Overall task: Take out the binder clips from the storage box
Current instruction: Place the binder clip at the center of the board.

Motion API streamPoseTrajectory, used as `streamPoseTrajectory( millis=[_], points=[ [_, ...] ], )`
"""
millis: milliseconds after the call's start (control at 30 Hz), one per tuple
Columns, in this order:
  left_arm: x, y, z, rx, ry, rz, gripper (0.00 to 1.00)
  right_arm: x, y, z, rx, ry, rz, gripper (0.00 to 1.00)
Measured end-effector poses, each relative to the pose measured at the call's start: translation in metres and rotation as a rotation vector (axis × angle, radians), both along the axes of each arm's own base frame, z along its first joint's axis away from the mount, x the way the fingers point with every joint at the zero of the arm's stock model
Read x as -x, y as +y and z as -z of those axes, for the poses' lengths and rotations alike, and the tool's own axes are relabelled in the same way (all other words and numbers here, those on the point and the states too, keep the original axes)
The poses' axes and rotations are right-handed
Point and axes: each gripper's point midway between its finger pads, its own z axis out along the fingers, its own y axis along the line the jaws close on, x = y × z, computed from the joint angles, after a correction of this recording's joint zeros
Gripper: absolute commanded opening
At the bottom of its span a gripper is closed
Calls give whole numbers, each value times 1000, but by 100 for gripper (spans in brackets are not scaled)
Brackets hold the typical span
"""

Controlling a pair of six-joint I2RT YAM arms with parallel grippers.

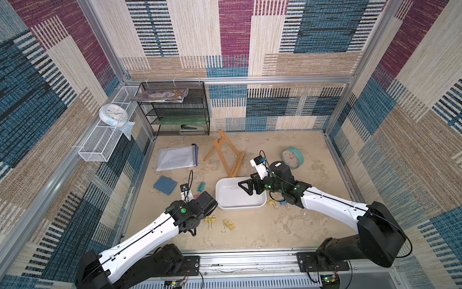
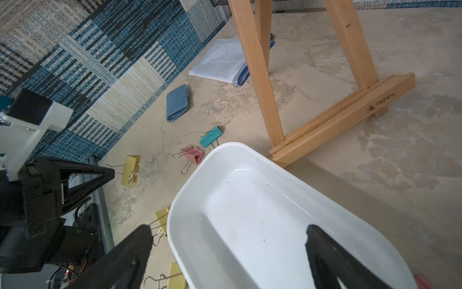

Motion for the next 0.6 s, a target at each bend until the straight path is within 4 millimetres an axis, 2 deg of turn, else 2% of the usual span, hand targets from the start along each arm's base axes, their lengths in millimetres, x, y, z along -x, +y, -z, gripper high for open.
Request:
streamPoseTrajectory(
  millis=[100,233,433,600],
  points=[
    [0,5,19,-38,101,-42,0,-1,1,1,2,2,0,100],
    [-2,-2,34,-74,202,-25,0,-2,2,3,7,9,-1,100],
    [-5,-10,48,-114,295,2,0,-2,2,9,24,27,1,100],
    [-4,-13,57,-131,352,31,6,-2,-1,12,36,32,15,100]
  ],
)
